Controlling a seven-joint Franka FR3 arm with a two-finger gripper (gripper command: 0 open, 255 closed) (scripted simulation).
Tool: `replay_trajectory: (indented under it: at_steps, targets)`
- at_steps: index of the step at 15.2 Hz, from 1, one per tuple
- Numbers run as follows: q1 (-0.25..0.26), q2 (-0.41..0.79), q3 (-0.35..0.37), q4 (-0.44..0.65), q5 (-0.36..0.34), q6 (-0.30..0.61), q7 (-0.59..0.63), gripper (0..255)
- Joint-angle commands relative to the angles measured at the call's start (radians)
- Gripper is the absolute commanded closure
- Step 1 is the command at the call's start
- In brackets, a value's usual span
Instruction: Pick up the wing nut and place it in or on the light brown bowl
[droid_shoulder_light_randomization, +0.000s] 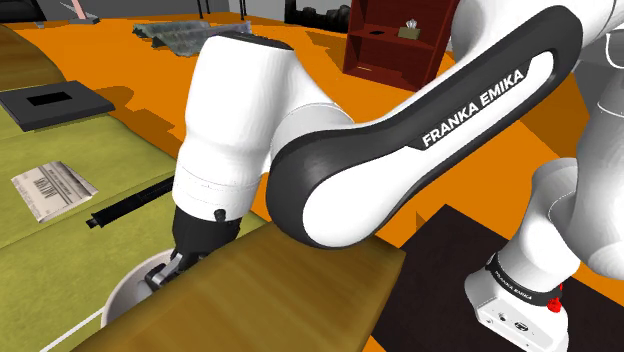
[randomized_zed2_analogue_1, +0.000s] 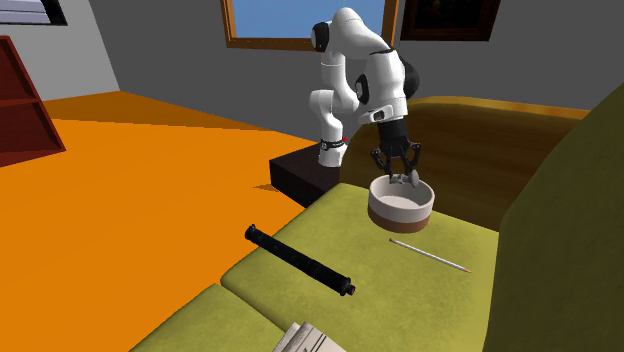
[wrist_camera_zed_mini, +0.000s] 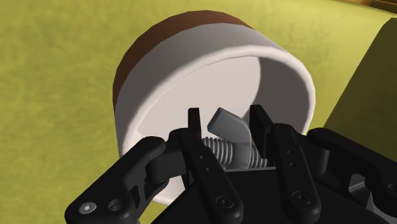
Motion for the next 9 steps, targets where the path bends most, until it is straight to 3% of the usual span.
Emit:
replay_trajectory:
  at_steps: [1, 7, 8, 9]
  targets:
    - [0.000, 0.003, -0.001, -0.005, -0.001, 0.009, -0.001, 255]
    - [0.000, 0.003, -0.001, -0.005, -0.001, 0.009, -0.001, 255]
    - [0.000, 0.004, -0.001, -0.004, -0.001, 0.008, -0.002, 0]
    - [0.000, 0.004, -0.001, -0.004, -0.001, 0.009, -0.001, 0]
